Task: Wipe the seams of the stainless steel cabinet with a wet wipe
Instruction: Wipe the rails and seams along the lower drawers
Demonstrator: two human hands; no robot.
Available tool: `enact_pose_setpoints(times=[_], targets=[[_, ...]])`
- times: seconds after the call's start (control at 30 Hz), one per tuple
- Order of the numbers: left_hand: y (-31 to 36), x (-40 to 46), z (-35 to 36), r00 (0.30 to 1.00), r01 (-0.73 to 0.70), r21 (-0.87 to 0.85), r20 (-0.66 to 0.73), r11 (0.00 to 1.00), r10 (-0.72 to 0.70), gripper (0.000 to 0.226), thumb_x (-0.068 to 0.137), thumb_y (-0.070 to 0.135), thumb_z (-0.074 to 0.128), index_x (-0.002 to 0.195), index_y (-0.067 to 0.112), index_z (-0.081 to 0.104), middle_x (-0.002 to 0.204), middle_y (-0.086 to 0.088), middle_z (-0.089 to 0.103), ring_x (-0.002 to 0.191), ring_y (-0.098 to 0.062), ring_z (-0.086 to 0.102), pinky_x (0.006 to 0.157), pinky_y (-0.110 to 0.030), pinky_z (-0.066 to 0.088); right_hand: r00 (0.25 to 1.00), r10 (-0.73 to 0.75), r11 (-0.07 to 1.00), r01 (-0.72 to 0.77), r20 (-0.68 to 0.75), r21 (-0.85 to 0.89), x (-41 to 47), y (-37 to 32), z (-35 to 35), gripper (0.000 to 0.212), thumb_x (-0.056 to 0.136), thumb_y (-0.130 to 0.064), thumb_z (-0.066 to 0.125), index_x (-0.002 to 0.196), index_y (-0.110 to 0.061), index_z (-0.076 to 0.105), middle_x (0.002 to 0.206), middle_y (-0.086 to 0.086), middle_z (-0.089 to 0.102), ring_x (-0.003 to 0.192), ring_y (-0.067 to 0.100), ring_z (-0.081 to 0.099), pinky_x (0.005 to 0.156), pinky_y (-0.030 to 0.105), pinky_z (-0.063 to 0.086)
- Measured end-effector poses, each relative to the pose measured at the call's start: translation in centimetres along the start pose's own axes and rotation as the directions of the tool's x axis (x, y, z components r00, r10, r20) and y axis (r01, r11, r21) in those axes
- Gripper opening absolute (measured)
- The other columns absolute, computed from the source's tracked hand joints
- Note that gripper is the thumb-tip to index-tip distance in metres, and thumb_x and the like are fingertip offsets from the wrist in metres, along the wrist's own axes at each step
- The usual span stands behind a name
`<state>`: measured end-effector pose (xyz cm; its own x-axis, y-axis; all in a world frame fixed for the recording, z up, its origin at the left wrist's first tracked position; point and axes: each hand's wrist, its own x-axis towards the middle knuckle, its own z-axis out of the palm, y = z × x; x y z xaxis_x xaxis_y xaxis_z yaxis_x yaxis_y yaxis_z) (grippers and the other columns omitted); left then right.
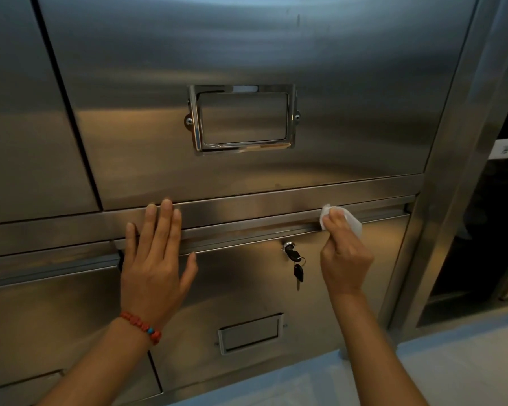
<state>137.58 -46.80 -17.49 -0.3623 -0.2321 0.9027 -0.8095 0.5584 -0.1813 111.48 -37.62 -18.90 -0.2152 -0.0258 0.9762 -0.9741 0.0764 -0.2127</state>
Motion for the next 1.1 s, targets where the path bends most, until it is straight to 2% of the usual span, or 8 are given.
enact_pose_setpoints(times=[0.17, 0.27, 0.33, 0.53, 0.7, 0.83, 1.0, 1.1], targets=[[-0.1, 0.1, 0.1, 1.000, -0.006, 0.000, -0.002, 1.000, 0.006, 0.062, 0.087, 0.029, 0.043, 0.138, -0.005, 0.036, 0.147, -0.021, 0.028, 0.141, -0.028, 0.017, 0.113, -0.051, 0.015, 0.993, -0.110, 0.994, 0.111, 0.033, -0.015, -0.2, 0.8, -0.1, 0.023, 0.082, 0.007, 0.053, 0.095, 0.005, 0.072, 0.101, 0.020, 0.069, 0.091, 0.033, 0.068, 0.074, 0.045, 0.056], [-0.1, 0.0, 0.1, 1.000, -0.001, -0.001, 0.002, 1.000, 0.001, 0.062, 0.088, 0.030, 0.043, 0.139, -0.004, 0.033, 0.148, -0.020, 0.027, 0.143, -0.026, 0.011, 0.113, -0.051, 0.015, 0.999, -0.041, 0.999, 0.041, 0.008, -0.031, 0.4, 2.1, -0.6, 0.028, 0.070, 0.021, 0.066, 0.094, 0.008, 0.071, 0.100, 0.023, 0.069, 0.088, 0.036, 0.068, 0.073, 0.048, 0.055], [-0.1, 0.0, 0.1, 1.000, 0.001, 0.001, 0.004, 1.000, -0.001, 0.062, 0.088, 0.030, 0.042, 0.139, -0.004, 0.033, 0.148, -0.020, 0.027, 0.143, -0.026, 0.011, 0.113, -0.051, 0.015, 1.000, 0.001, 1.000, -0.001, 0.004, -0.026, 0.5, 2.3, -0.7, 0.030, 0.067, 0.023, 0.069, 0.094, 0.009, 0.070, 0.099, 0.024, 0.068, 0.087, 0.038, 0.068, 0.069, 0.052, 0.056], [0.0, 0.1, 0.0, 1.000, 0.000, 0.001, 0.002, 1.000, 0.000, 0.062, 0.088, 0.030, 0.043, 0.139, -0.005, 0.035, 0.147, -0.021, 0.028, 0.141, -0.029, 0.018, 0.113, -0.051, 0.015, 1.000, 0.021, 1.000, -0.021, 0.008, -0.003, -0.2, 0.6, 0.3, 0.022, 0.084, 0.004, 0.051, 0.094, 0.008, 0.071, 0.100, 0.024, 0.068, 0.089, 0.040, 0.067, 0.064, 0.054, 0.057], [0.1, 0.1, -0.2, 1.000, 0.001, 0.007, 0.000, 1.000, -0.001, 0.063, 0.087, 0.030, 0.043, 0.138, -0.006, 0.036, 0.146, -0.022, 0.030, 0.138, -0.032, 0.022, 0.112, -0.052, 0.015, 0.998, -0.057, 0.998, 0.058, 0.026, -0.025, 0.2, 1.8, -0.4, 0.024, 0.073, 0.014, 0.063, 0.094, 0.007, 0.071, 0.100, 0.022, 0.069, 0.089, 0.036, 0.068, 0.065, 0.049, 0.059], [0.2, 0.2, -0.3, 1.000, 0.008, -0.006, 0.007, 1.000, -0.008, 0.062, 0.086, 0.030, 0.043, 0.137, -0.006, 0.038, 0.145, -0.022, 0.031, 0.137, -0.031, 0.023, 0.111, -0.053, 0.017, 0.999, 0.049, 0.998, -0.049, -0.012, -0.029, 0.3, 0.9, 0.0, 0.018, 0.079, 0.009, 0.060, 0.094, 0.008, 0.071, 0.098, 0.024, 0.068, 0.088, 0.039, 0.068, 0.063, 0.053, 0.057], [0.1, 0.1, -0.2, 1.000, 0.005, 0.006, 0.015, 1.000, -0.005, 0.063, 0.087, 0.031, 0.043, 0.138, -0.006, 0.037, 0.147, -0.021, 0.028, 0.138, -0.030, 0.021, 0.111, -0.053, 0.018, 0.996, -0.080, 0.997, 0.081, 0.031, -0.009, 0.1, 1.1, -0.2, 0.025, 0.083, 0.005, 0.049, 0.094, 0.007, 0.071, 0.100, 0.023, 0.069, 0.089, 0.037, 0.068, 0.066, 0.049, 0.058], [0.1, 0.1, -0.2, 1.000, 0.001, 0.005, 0.015, 1.000, -0.001, 0.063, 0.087, 0.031, 0.043, 0.138, -0.006, 0.036, 0.147, -0.021, 0.028, 0.138, -0.031, 0.022, 0.112, -0.053, 0.017, 0.999, -0.038, 0.999, 0.039, 0.031, -0.023, 0.5, 2.0, -0.7, 0.022, 0.077, 0.016, 0.060, 0.094, 0.008, 0.071, 0.099, 0.024, 0.068, 0.088, 0.038, 0.068, 0.065, 0.052, 0.058]])
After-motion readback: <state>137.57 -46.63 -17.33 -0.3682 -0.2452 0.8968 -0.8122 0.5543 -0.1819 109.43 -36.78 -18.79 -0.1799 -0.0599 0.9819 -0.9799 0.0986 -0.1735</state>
